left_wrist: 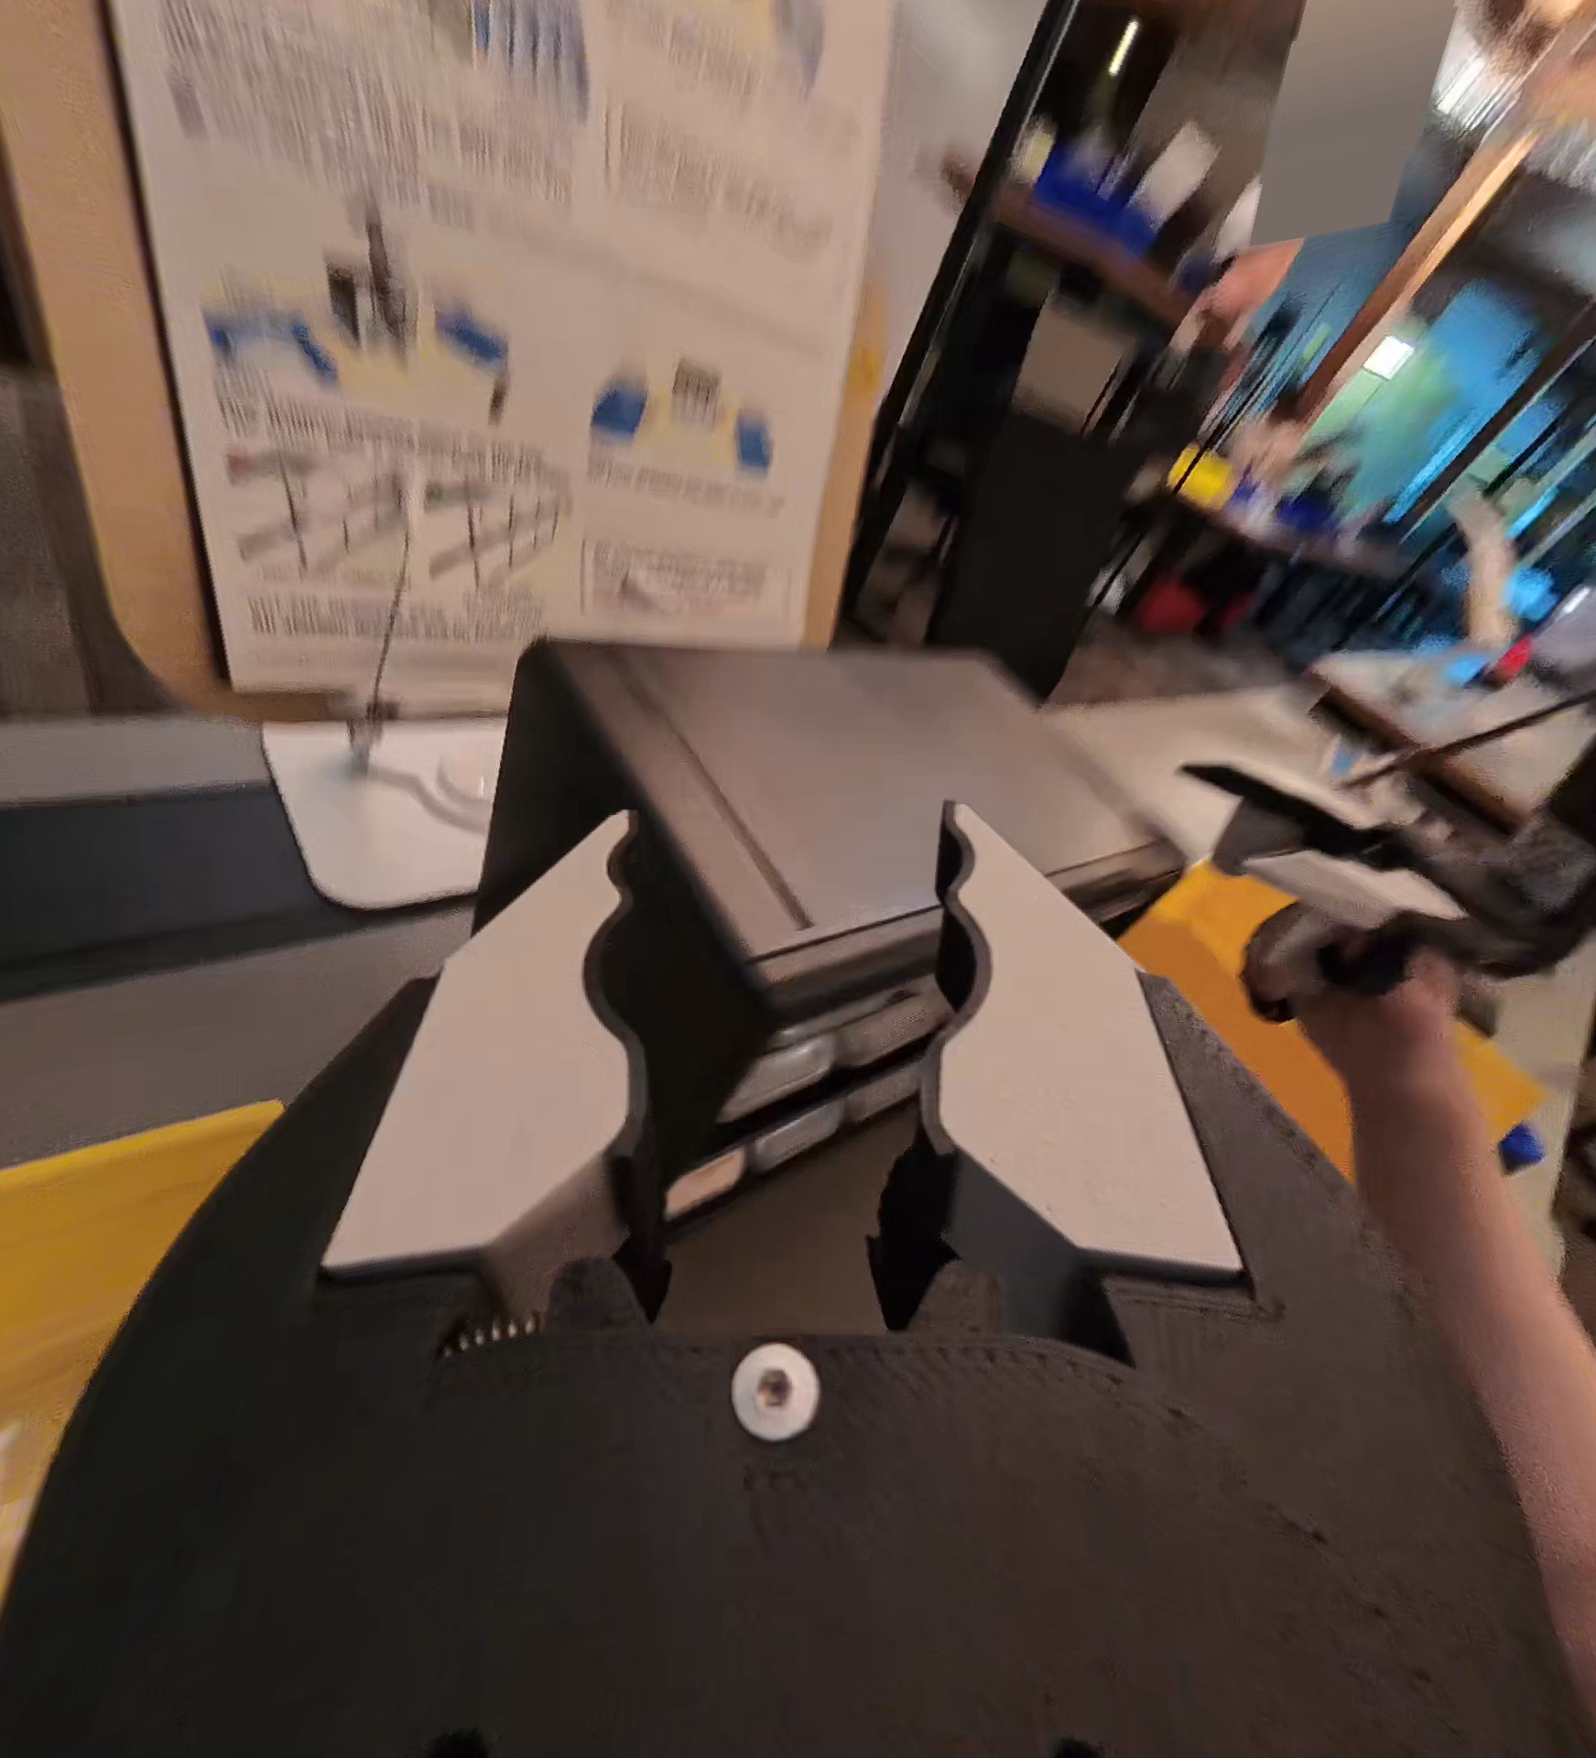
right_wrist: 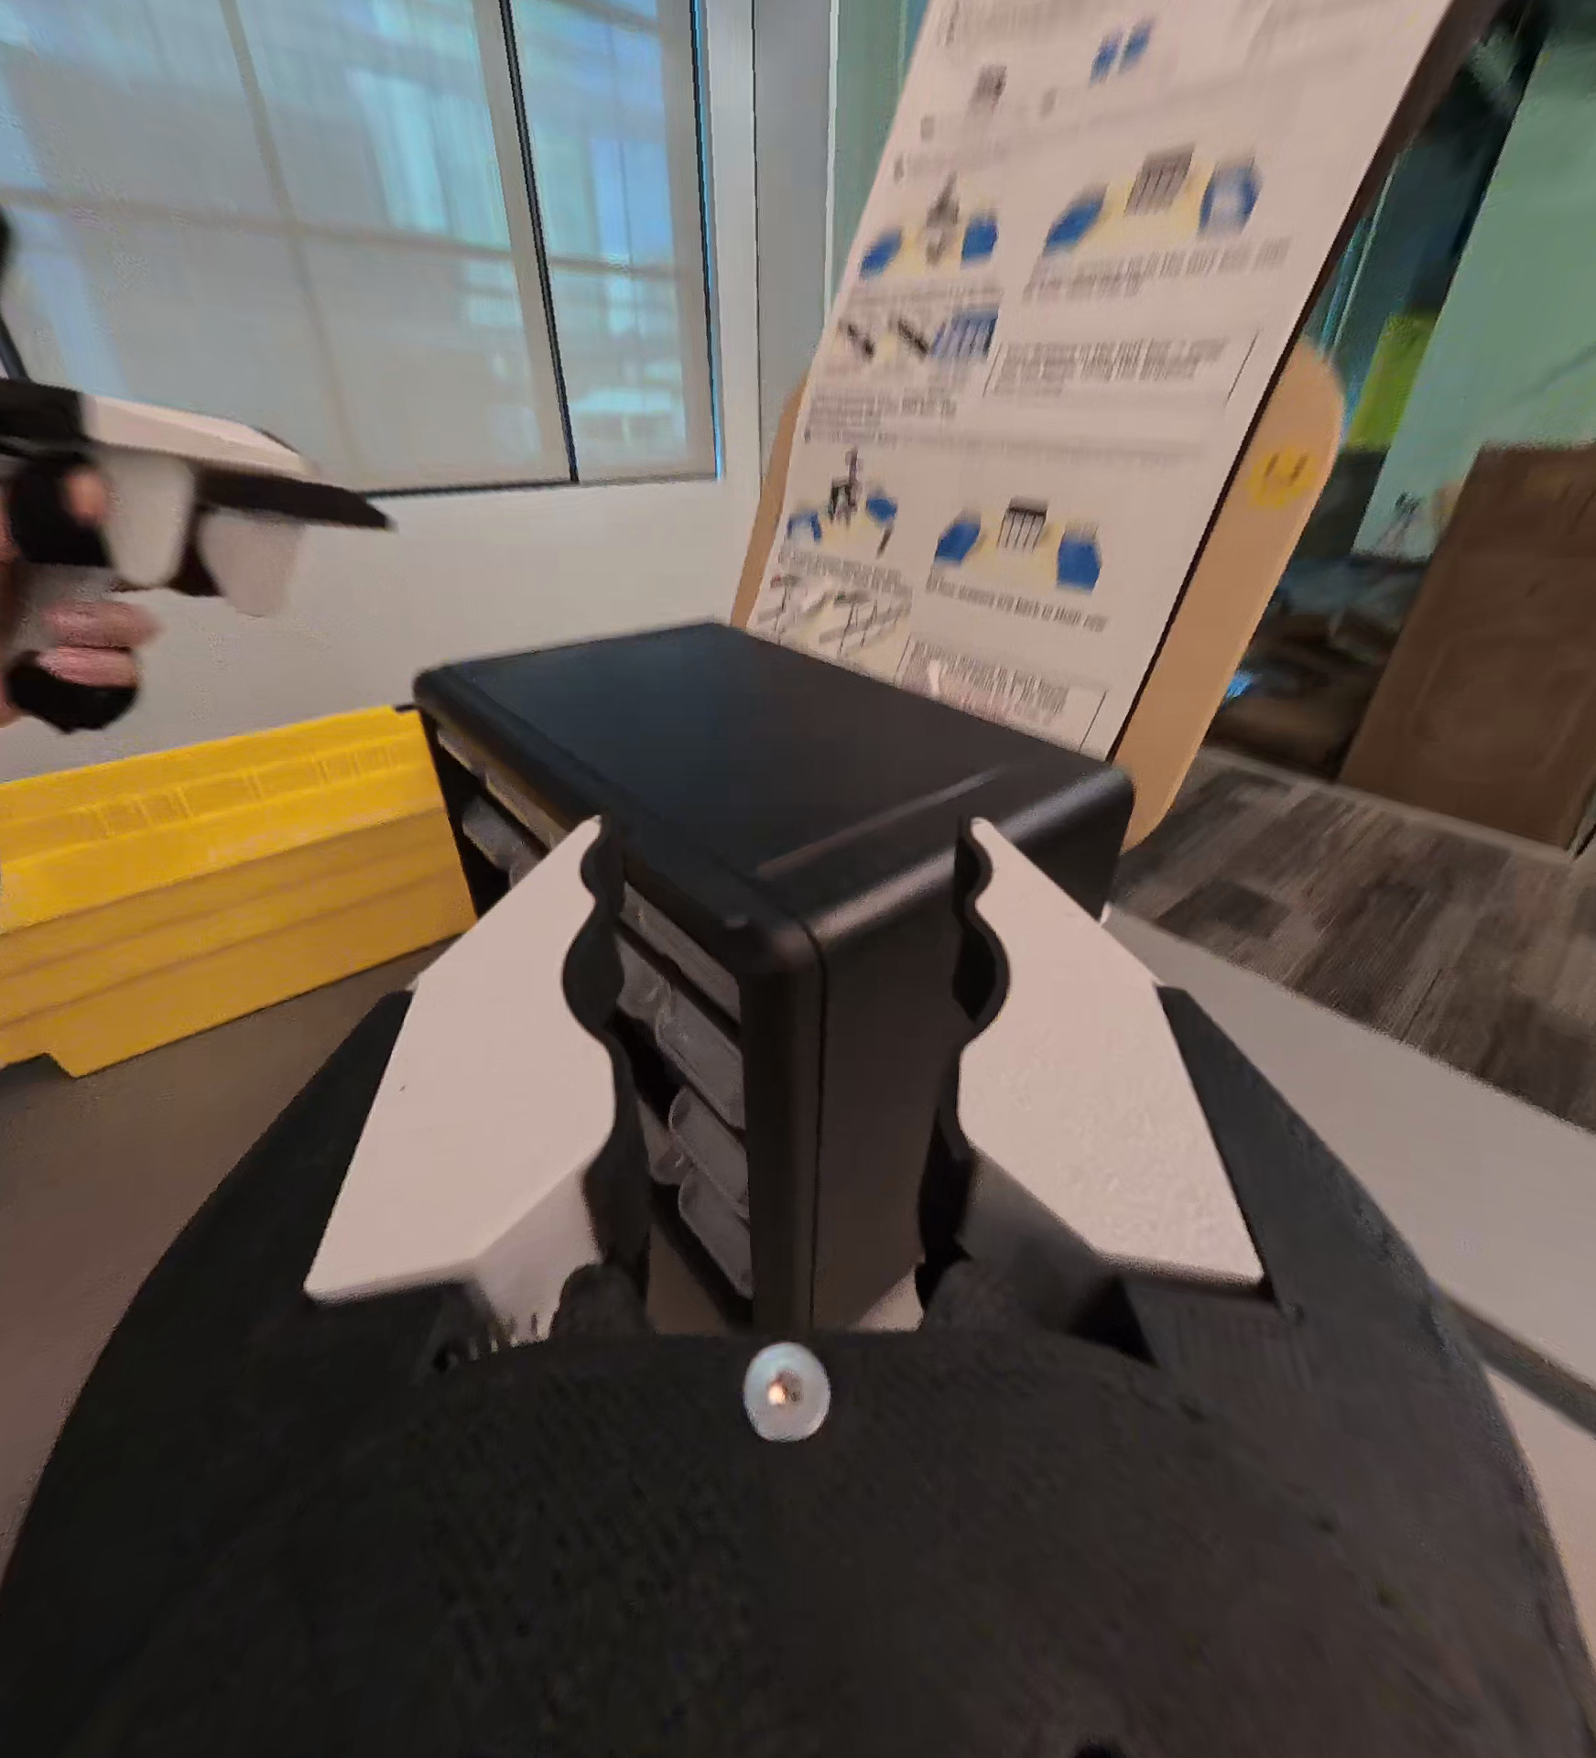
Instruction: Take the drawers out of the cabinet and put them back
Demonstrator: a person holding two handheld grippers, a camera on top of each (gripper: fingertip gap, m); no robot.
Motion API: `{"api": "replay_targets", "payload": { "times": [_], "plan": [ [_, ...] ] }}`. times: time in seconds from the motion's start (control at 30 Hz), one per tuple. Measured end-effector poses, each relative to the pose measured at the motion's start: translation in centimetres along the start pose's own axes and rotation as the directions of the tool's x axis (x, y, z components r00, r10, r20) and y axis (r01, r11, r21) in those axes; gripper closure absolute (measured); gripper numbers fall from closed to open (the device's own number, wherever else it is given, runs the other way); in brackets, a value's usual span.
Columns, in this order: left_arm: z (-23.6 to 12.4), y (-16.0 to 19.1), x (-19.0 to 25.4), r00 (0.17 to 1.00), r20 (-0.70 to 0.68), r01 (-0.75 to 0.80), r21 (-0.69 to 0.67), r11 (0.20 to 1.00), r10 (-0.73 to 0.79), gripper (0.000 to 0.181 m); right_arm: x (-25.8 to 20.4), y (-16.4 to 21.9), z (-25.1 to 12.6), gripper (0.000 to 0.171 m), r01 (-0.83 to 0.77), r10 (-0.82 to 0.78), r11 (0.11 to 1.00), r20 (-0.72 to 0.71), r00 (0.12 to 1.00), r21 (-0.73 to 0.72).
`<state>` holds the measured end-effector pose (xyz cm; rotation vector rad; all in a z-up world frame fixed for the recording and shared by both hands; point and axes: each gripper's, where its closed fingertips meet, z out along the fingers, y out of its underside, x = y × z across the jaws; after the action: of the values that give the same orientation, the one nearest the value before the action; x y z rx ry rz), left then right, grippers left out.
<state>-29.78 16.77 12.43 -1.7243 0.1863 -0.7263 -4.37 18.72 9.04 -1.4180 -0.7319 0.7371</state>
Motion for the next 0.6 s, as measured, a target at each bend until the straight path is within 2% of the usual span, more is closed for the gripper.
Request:
{"api": "replay_targets", "payload": {
  "times": [0.07, 0.13, 0.2, 0.3, 0.37, 0.4, 0.47, 0.5, 0.6],
  "plan": [
    [-5.8, -3.1, 3.3, 0.998, -0.025, -0.051, 0.189, 0.981, 0.057, 0.127, -0.7, -2.0, -0.9, 0.107, 0.044, -0.044, 0.998, -0.012, 0.999, 0.045],
    [-11.5, -4.6, 5.4, 0.986, 0.052, -0.168, 0.303, 0.938, 0.159, 0.133, -0.7, -2.8, -0.8, 0.109, 0.047, -0.045, 0.998, -0.044, 0.998, 0.047],
    [-15.9, -4.7, 4.7, 0.953, 0.204, -0.277, 0.278, 0.920, 0.226, 0.132, -0.7, -2.7, -0.1, 0.110, 0.046, -0.044, 0.999, -0.053, 0.998, 0.023],
    [-19.9, -2.8, 0.5, 0.896, 0.340, -0.329, 0.080, 0.941, 0.284, 0.131, -0.5, -2.7, 1.1, 0.113, 0.023, -0.022, 1.000, -0.060, 0.998, 0.007],
    [-20.0, 1.0, -2.1, 0.900, 0.255, -0.326, -0.141, 0.935, 0.352, 0.139, -1.2, -2.5, 1.6, 0.113, 0.010, -0.010, 1.000, -0.020, 1.000, -0.007],
    [-19.5, 3.3, -2.7, 0.913, 0.147, -0.339, -0.240, 0.910, 0.379, 0.140, -1.5, -2.5, 1.6, 0.114, 0.016, -0.016, 1.000, -0.009, 1.000, -0.011],
    [-18.5, 7.9, -3.5, 0.904, -0.116, -0.424, -0.376, 0.824, 0.412, 0.157, -1.9, -2.8, 1.4, 0.113, 0.033, -0.033, 0.999, -0.005, 0.999, -0.011],
    [-18.2, 9.6, -4.6, 0.880, -0.181, -0.473, -0.414, 0.778, 0.439, 0.147, -2.0, -2.9, 1.2, 0.113, 0.038, -0.038, 0.999, -0.005, 0.999, -0.008],
    [-17.5, 12.6, -8.4, 0.802, -0.248, -0.581, -0.536, 0.612, 0.544, 0.134, -1.9, -3.6, 0.8, 0.114, 0.027, -0.027, 0.999, 0.009, 1.000, 0.019]
  ]
}}
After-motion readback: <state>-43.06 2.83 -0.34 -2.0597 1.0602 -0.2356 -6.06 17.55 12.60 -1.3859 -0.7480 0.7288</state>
